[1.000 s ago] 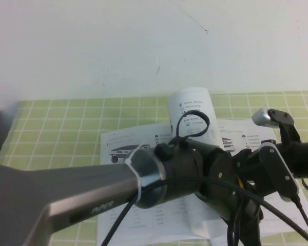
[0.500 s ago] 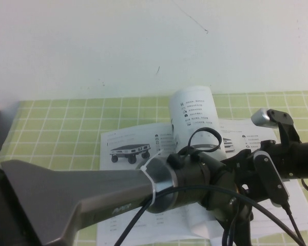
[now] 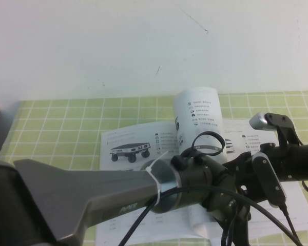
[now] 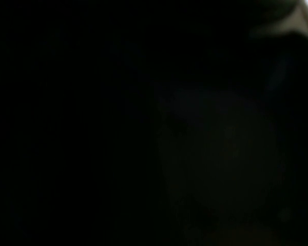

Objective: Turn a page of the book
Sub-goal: Open the closed book

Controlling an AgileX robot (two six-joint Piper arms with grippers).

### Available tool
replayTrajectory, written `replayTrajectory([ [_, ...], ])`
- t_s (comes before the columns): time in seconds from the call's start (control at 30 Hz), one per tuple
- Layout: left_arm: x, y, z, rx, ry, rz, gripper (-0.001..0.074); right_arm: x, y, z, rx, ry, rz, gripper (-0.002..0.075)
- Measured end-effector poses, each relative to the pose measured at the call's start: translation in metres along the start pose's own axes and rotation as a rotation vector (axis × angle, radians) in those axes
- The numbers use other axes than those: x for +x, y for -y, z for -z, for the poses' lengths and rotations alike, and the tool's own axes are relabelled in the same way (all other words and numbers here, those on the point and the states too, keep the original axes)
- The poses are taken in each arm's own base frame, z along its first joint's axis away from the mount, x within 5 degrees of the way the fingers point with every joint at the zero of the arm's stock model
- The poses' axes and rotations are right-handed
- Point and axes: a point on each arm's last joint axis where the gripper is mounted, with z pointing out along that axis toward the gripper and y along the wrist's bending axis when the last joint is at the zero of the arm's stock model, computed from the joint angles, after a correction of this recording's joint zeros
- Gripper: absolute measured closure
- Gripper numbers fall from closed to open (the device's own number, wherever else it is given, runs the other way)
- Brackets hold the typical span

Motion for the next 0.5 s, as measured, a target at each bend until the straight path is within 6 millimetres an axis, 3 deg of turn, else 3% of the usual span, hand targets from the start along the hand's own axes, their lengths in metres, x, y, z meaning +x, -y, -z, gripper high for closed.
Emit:
replayTrajectory([
  [0.5,0.0022,-0.0016,-0.0014,-0.025,-0.026,0.034,0.0738,0.0015,0.0018,-0.0007,0.022,-0.012,0.019,0.0410],
])
